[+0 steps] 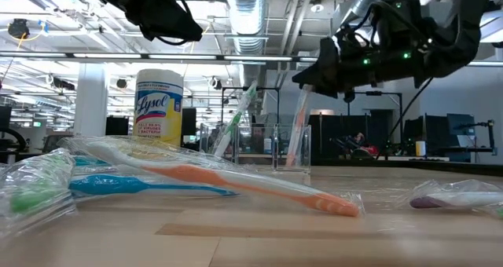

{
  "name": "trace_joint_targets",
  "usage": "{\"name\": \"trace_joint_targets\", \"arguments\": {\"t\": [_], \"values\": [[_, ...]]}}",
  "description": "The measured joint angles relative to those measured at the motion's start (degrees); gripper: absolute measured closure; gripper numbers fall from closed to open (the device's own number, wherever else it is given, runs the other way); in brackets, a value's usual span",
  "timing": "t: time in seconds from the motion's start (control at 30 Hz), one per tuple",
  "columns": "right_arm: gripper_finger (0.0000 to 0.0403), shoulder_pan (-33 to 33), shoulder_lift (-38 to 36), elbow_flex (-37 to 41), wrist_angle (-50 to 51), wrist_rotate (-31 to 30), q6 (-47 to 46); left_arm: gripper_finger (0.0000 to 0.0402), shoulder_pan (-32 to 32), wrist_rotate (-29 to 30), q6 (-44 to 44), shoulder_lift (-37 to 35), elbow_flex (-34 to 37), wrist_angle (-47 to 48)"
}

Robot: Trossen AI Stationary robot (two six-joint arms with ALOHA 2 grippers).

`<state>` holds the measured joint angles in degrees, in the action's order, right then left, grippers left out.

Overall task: Pick & Place toothbrushing station
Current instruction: Put the left orange toothbrush into the transparent organizer, then put the left blue mouthwash into the transparent organizer

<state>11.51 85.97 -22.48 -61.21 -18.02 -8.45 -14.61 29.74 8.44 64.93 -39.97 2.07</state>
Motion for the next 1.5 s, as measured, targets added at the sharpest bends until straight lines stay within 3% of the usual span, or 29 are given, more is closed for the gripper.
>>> {"name": "trace_joint_targets", "arguments": {"t": [0.63,0.83,1.17,1.37,1.5], "values": [[0.0234,2.08,-15.82,0.0,10.84,0.04,5.46,0.0315,-0.14,-2.29,0.83,0.0,0.0,4.85],[0.0232,0.24,-19.47,0.0,15.89,0.08,5.48,0.0315,-0.13,-3.75,4.44,-0.42,0.0,15.0],[0.0239,-3.84,-20.79,0.0,18.38,0.17,5.49,0.0312,0.08,-11.65,6.06,-0.81,0.0,32.8],[0.0237,-5.2,-20.76,0.0,18.86,0.17,5.49,0.0279,0.13,-13.29,9.52,-0.81,0.04,41.08],[0.0242,-6.03,-20.76,0.0,18.84,0.17,5.49,0.0249,0.13,-13.33,10.48,-0.85,2.5,41.61]]}}
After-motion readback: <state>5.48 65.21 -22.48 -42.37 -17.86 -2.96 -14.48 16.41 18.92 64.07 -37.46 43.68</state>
